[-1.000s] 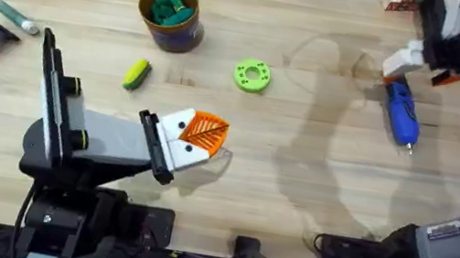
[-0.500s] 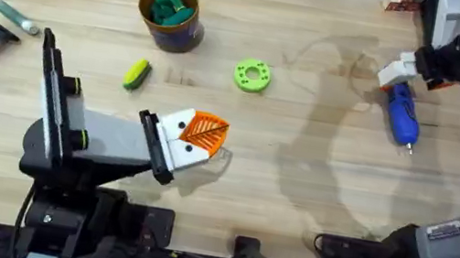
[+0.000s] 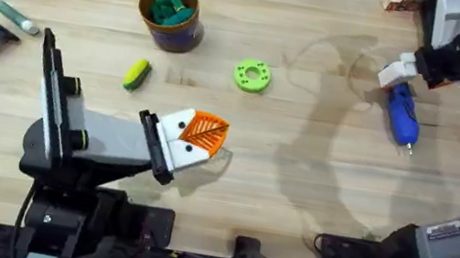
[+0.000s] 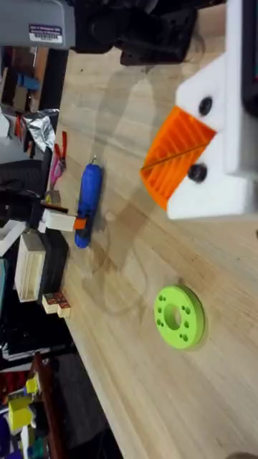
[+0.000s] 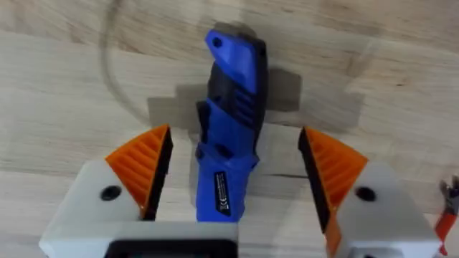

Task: Pick up the gripper from the table and insert it into the empty holder that is missing its gripper. Then pick up a screw, insert it into the mounting hole, and use the screwdriver to tighten it. Finally, clean up the table by picking up the vegetable and placing it into the bucket.

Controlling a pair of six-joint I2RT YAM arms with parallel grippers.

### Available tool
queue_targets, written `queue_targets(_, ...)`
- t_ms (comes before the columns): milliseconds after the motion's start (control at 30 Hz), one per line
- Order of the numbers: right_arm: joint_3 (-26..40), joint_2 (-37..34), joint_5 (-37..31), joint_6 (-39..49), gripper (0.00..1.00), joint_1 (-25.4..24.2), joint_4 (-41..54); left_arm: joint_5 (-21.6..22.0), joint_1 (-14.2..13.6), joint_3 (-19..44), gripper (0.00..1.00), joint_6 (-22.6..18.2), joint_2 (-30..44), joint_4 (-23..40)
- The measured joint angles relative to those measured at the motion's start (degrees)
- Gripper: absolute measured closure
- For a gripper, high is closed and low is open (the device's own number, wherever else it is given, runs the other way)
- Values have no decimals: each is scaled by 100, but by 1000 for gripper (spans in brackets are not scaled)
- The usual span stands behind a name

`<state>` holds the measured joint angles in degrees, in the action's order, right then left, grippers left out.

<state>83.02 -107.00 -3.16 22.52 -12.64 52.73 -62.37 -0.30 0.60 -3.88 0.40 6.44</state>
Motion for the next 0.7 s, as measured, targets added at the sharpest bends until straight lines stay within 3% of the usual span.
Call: queue_targets(700,0,-483,-2,-111,10,26,-262,0,0,0,986,0,0,-2)
